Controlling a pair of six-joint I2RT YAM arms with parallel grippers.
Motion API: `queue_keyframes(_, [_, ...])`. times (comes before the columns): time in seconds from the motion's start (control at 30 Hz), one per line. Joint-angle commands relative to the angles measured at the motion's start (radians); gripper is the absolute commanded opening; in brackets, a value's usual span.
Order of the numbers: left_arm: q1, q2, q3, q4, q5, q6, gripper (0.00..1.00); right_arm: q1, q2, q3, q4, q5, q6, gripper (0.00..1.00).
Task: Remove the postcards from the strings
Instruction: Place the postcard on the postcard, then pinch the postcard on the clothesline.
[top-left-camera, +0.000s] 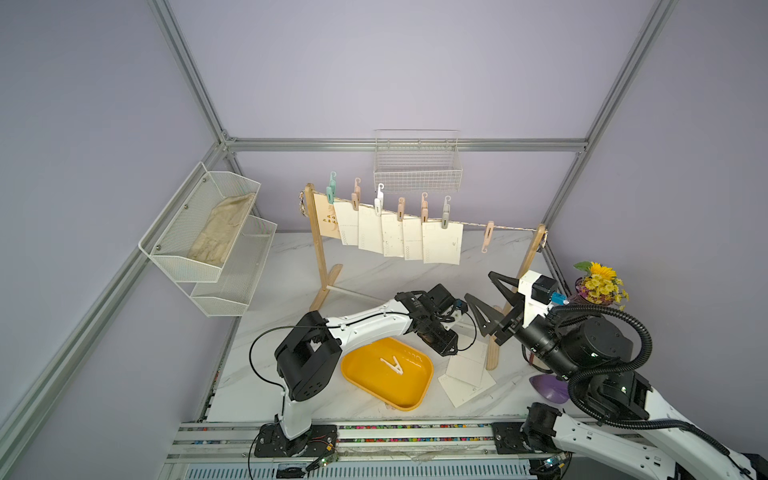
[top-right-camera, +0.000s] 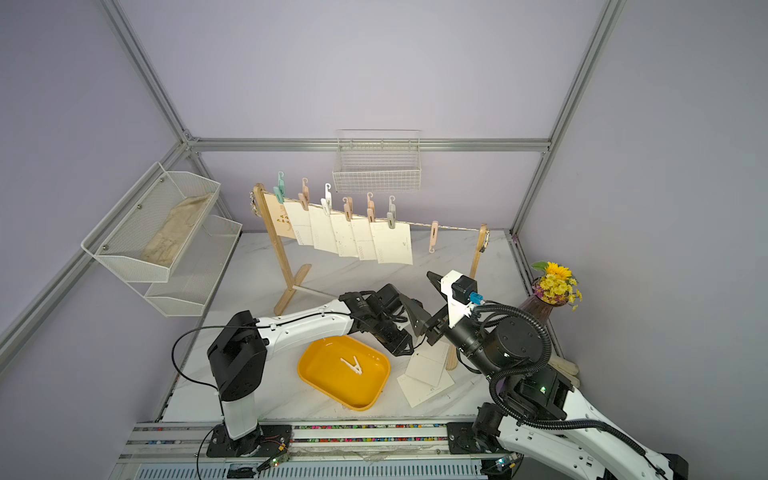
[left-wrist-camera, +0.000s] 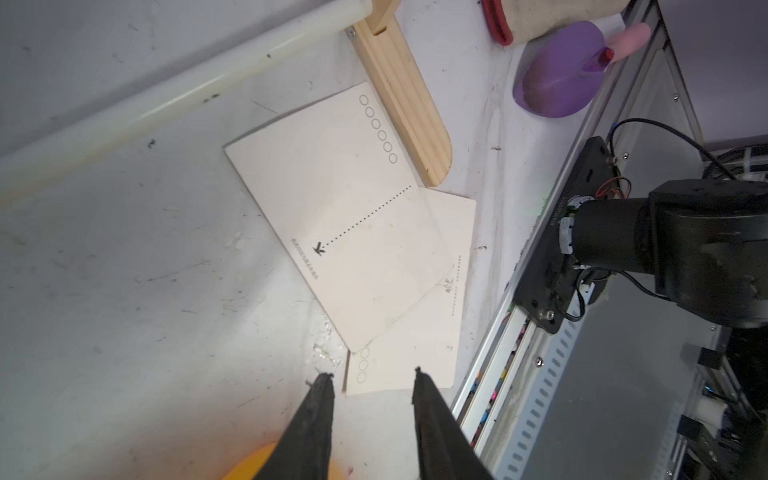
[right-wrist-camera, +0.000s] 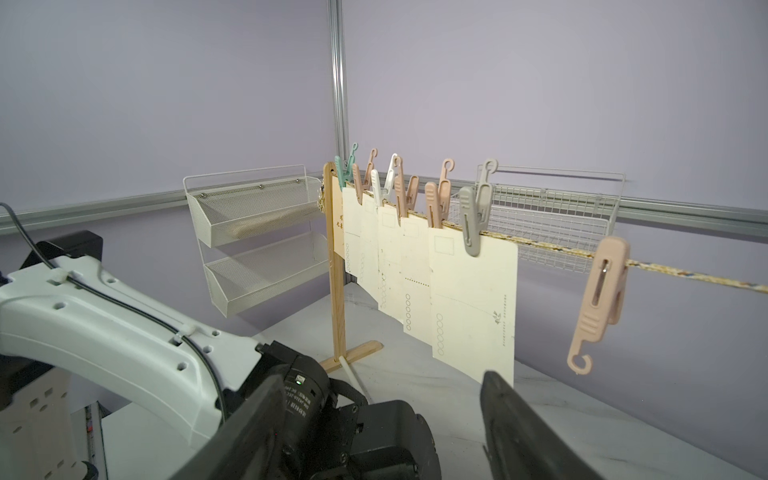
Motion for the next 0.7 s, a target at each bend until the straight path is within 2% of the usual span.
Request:
queue_keyframes(0.0, [0.013,-0.149,0.057,-0.008,-0.138,0.101,0.35,0.001,0.011,0.049,0.040,-0.001,-0.016,0.75])
queue_keyframes(0.1, [0.013,-0.285,0.007,0.055,-0.237,0.191,0.37,0.001,0.034,0.089,0.057,-0.008,0.004,0.80])
queue_keyframes(0.2, [0.014,-0.479,-0.143,0.246,-0.285,0.278,0.48,0.002,0.112,0.174,0.050,0.119,0.052,0.81])
queue_keyframes(0.3, [0.016,-0.660,-0.309,0.466,-0.334,0.328,0.63,0.001,0.228,0.285,0.047,0.115,0.055,0.81])
queue_keyframes(0.37, [0.025,-0.751,-0.385,0.578,-0.361,0.353,0.67,0.001,0.306,0.377,0.026,0.109,0.046,0.83])
queue_keyframes(0.47, [0.056,-0.813,-0.424,0.653,-0.371,0.356,0.73,-0.007,0.423,0.526,-0.035,0.096,0.030,0.85])
queue_keyframes(0.53, [0.090,-0.808,-0.401,0.647,-0.349,0.348,0.73,-0.047,0.516,0.643,-0.125,0.034,0.049,0.85])
queue_keyframes(0.63, [0.159,-0.784,-0.378,0.658,-0.254,0.310,0.73,-0.203,0.639,0.824,-0.277,-0.199,0.139,0.85])
queue_keyframes(0.67, [0.186,-0.774,-0.372,0.674,-0.205,0.290,0.74,-0.241,0.648,0.840,-0.281,-0.238,0.153,0.84])
